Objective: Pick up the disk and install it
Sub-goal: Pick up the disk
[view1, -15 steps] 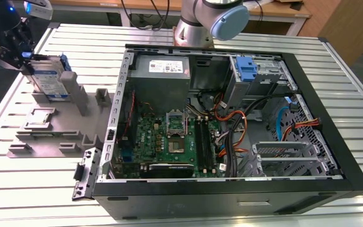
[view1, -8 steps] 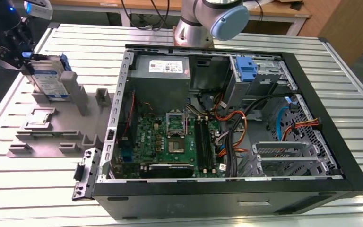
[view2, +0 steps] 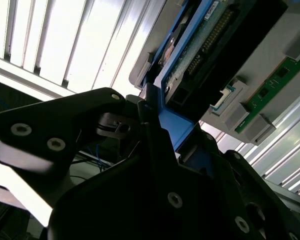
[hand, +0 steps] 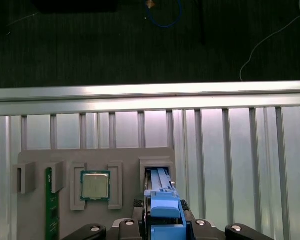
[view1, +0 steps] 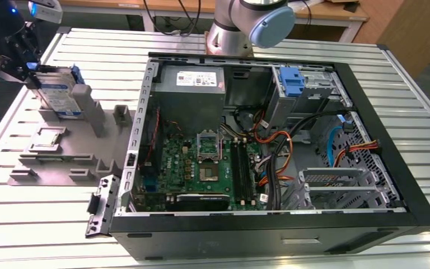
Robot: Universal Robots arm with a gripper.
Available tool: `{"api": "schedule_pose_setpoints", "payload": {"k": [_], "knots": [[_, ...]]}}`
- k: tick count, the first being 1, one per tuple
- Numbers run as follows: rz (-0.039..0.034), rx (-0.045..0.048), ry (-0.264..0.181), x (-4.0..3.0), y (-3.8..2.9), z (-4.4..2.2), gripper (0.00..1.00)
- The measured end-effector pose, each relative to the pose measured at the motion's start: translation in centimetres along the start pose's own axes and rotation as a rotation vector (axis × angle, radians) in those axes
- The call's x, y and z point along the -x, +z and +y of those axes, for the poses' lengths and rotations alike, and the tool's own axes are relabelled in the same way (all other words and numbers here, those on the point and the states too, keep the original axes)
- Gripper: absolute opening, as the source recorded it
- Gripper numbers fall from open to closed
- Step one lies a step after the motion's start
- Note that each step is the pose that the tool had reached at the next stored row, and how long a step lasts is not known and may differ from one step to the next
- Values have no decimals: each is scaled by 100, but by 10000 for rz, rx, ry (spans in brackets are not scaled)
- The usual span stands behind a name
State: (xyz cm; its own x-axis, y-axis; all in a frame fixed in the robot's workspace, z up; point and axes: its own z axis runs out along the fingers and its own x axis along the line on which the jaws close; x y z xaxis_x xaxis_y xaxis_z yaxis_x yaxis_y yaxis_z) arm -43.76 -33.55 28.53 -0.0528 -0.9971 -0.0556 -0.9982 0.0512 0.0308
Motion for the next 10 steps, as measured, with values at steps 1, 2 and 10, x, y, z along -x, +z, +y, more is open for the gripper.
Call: {"api": "schedule_pose_setpoints", "payload": {"k": [1, 2, 10], "knots": [[0, 0, 0, 0, 0, 0, 37], [0, 1, -1, 0, 0, 0, 37], [3, 5, -112, -7, 0, 0, 37]]}}
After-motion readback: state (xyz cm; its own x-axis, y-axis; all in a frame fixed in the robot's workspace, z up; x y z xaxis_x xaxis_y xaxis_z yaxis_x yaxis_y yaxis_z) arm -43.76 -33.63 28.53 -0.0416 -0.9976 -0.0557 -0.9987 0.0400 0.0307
